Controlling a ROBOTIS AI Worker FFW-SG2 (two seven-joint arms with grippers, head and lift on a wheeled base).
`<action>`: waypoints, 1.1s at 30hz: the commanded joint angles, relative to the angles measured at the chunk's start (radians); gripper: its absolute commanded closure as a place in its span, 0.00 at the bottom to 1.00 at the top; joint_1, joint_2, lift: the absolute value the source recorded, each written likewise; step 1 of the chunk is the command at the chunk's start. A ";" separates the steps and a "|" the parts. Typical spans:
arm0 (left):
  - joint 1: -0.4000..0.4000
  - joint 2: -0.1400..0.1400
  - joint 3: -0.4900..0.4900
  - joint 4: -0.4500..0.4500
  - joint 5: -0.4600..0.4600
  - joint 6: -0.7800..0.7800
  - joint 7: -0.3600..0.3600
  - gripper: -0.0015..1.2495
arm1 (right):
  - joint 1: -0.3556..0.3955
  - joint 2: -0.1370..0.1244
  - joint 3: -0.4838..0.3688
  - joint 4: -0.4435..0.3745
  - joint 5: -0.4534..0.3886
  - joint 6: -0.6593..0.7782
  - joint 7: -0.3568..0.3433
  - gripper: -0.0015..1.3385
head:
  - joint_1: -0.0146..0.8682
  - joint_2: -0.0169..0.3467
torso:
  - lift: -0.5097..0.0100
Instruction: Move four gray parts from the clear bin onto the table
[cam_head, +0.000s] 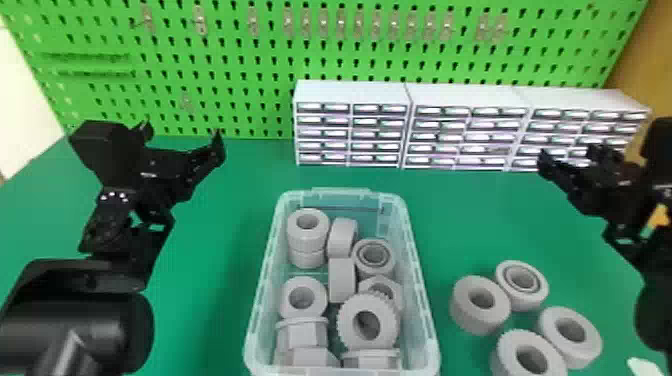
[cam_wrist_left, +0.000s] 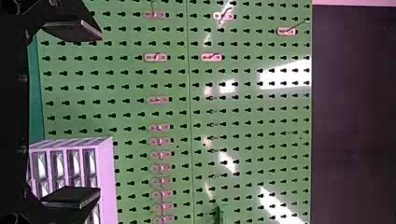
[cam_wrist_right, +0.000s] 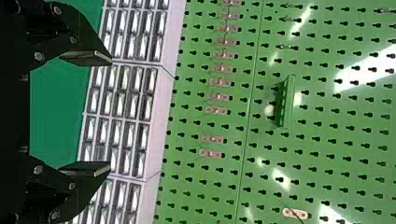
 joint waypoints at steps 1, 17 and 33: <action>0.000 0.000 0.004 0.000 0.001 0.001 -0.001 0.09 | 0.003 0.001 0.000 0.000 -0.003 -0.001 0.000 0.35 | 0.78 0.14 | 0.89; -0.001 0.000 0.013 0.000 0.010 0.024 0.001 0.09 | 0.005 0.001 0.003 -0.003 -0.009 -0.001 0.000 0.35 | 0.78 0.14 | 0.89; -0.006 0.001 0.010 0.002 0.021 0.039 -0.001 0.09 | 0.003 -0.005 0.004 -0.003 -0.014 -0.001 0.000 0.35 | 0.78 0.14 | 0.89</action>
